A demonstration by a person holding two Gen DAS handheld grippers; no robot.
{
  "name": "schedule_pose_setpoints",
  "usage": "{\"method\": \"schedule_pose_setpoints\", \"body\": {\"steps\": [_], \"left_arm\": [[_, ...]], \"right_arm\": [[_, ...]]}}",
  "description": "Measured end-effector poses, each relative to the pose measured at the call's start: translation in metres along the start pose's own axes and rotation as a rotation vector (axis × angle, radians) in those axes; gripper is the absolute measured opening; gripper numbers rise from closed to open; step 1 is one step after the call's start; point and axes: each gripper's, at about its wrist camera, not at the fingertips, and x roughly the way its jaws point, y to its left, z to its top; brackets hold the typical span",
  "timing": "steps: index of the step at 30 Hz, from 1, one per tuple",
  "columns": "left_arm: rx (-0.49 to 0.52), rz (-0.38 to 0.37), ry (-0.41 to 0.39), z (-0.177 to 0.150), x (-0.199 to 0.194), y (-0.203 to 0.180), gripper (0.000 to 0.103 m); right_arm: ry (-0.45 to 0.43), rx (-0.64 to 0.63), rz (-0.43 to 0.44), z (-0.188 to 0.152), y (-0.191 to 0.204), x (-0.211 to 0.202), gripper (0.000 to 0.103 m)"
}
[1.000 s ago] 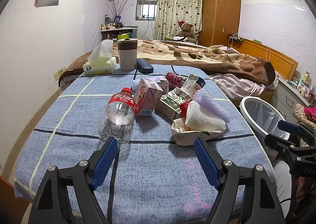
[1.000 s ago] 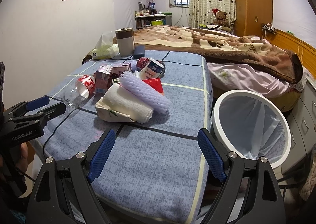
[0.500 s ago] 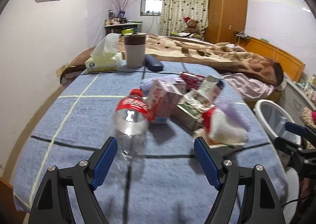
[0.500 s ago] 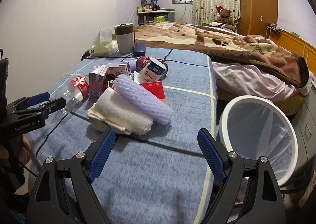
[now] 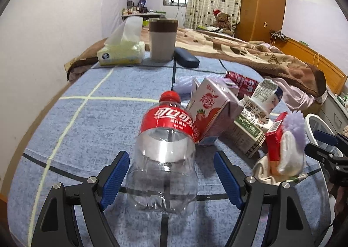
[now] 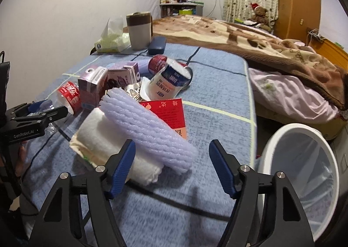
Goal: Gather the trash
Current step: 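Grasp the clear Coca-Cola bottle with the left tool while the right tool grasps the purple foam sleeve, then carry the bottle to the white bin and open the left tool over it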
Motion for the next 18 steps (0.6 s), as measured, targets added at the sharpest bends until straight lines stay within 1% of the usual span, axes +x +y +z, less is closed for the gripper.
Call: {"method": "schedule_pose_setpoints", "body": {"steps": [2,4,5,6,8,9,13,18], "left_arm": [[-0.003,-0.009,0.014,0.0,0.006,0.001,0.077],[0.0,-0.011,0.021,0.0,0.009,0.002,0.071],[0.0,-0.013,0.024,-0.001,0.011,0.003,0.067],[-0.003,-0.013,0.026,-0.001,0.012,0.004,0.063],[-0.011,-0.019,0.025,-0.003,0.012,0.005,0.063],[-0.015,-0.021,0.022,-0.004,0.011,0.006,0.063],[-0.027,-0.015,0.01,-0.005,0.006,0.007,0.062],[-0.033,-0.013,-0.009,-0.008,-0.007,0.005,0.062]], "right_arm": [[0.012,-0.008,0.01,0.001,0.0,0.004,0.062],[0.018,-0.016,0.016,0.002,0.001,0.007,0.06],[0.017,-0.019,0.023,0.003,0.001,0.007,0.055],[0.019,-0.019,0.027,0.004,0.002,0.007,0.047],[0.022,-0.017,0.031,0.004,0.004,0.007,0.043],[0.022,-0.016,0.032,0.004,0.004,0.006,0.036],[0.01,-0.002,0.027,0.002,0.005,-0.002,0.031],[-0.015,0.024,0.021,0.002,0.002,-0.012,0.029]]}}
